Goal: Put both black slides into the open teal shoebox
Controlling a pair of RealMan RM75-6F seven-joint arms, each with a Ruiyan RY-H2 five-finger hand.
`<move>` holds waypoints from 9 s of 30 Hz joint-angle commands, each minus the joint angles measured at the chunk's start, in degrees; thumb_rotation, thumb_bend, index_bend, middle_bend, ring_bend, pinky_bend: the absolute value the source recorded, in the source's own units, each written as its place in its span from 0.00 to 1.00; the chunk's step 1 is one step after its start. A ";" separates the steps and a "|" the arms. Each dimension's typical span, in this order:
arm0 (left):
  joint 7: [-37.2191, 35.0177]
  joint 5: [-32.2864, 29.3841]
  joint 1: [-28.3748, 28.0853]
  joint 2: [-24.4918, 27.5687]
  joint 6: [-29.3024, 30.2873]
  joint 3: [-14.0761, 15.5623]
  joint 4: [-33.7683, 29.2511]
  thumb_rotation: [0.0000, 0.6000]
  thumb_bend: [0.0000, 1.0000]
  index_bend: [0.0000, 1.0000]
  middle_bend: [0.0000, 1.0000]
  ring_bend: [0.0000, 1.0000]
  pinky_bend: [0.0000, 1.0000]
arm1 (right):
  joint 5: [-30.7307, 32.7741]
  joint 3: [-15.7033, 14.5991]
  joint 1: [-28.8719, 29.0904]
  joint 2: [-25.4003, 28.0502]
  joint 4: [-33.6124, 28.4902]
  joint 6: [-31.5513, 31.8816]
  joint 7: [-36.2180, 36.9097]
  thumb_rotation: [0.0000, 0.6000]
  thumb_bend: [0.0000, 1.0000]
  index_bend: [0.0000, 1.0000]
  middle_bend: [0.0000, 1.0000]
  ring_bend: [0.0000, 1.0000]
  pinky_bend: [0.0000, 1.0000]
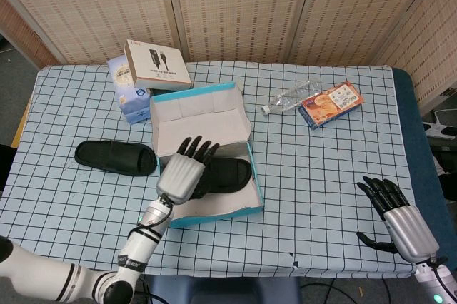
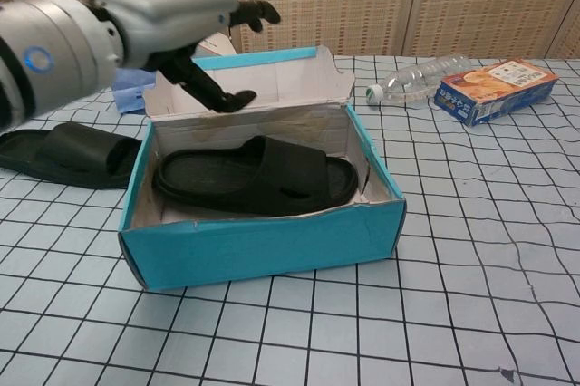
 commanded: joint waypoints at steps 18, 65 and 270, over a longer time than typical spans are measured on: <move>-17.26 -8.80 8.45 8.60 -13.40 3.82 17.34 0.74 0.35 0.00 0.00 0.00 0.11 | -11.22 -1.06 -1.75 8.73 -10.30 7.94 -2.44 0.88 0.14 0.00 0.00 0.00 0.00; -14.28 -13.20 6.22 -3.43 -20.70 7.23 43.10 1.00 0.40 0.48 0.64 0.57 0.36 | -8.38 -1.14 -2.01 5.85 -9.77 3.50 -5.14 0.88 0.14 0.00 0.00 0.00 0.00; 6.39 18.68 8.18 -14.14 2.11 20.15 16.84 1.00 0.50 0.00 0.00 0.00 0.15 | -7.55 -5.70 2.94 2.84 1.34 -1.41 8.80 0.88 0.14 0.00 0.00 0.00 0.00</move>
